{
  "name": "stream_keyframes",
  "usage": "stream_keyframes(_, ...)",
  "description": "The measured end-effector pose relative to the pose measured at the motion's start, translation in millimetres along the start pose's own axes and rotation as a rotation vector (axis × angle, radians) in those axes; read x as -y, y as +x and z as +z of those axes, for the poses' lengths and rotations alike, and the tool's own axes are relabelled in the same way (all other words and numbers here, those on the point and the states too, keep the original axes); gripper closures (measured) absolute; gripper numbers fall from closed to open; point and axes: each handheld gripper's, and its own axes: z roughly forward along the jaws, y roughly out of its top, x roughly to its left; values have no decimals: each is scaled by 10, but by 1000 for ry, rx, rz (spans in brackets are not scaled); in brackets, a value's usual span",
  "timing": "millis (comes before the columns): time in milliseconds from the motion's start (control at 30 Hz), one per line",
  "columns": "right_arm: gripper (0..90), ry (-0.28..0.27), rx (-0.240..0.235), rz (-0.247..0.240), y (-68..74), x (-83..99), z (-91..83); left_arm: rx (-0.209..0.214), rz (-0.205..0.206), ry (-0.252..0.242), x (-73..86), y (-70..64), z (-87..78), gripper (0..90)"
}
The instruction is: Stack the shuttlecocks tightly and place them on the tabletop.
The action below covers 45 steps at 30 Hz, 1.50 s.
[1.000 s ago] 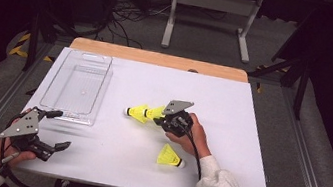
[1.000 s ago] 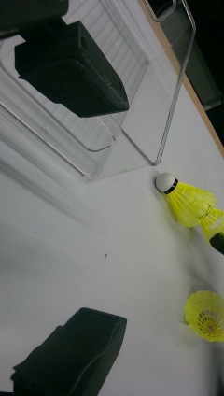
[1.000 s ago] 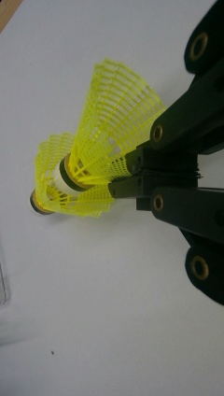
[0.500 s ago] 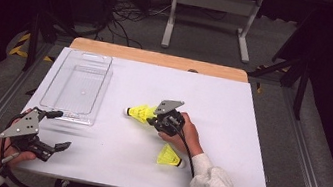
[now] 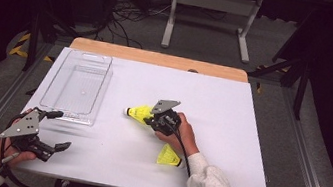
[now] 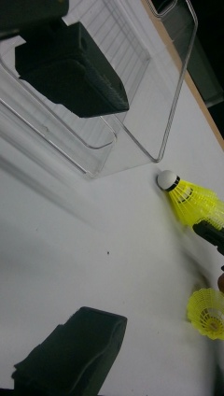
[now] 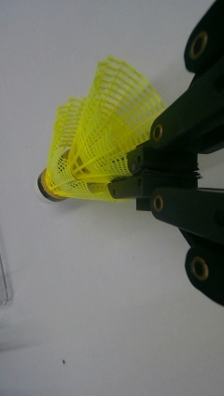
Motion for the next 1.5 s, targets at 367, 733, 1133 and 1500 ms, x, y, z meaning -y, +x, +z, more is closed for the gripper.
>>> stream_keyframes(367, 863, 44, -40, -9, 47, 7, 70, -1, -1, 1, 0, 1, -5, 26)
stream_keyframes(733, 761, 70, -40, 5, 43, 26, 76, 0, 0, 0, -1, 1, -2, 27)
stream_keyframes(1133, 665, 74, -17, 6, 44, 20, 25, 2, -3, -4, -2, -2, 0, 27)
stream_keyframes(1500, 603, 57, -4, -5, 58, -15, -55, -1, 0, 0, -3, -1, 4, 27)
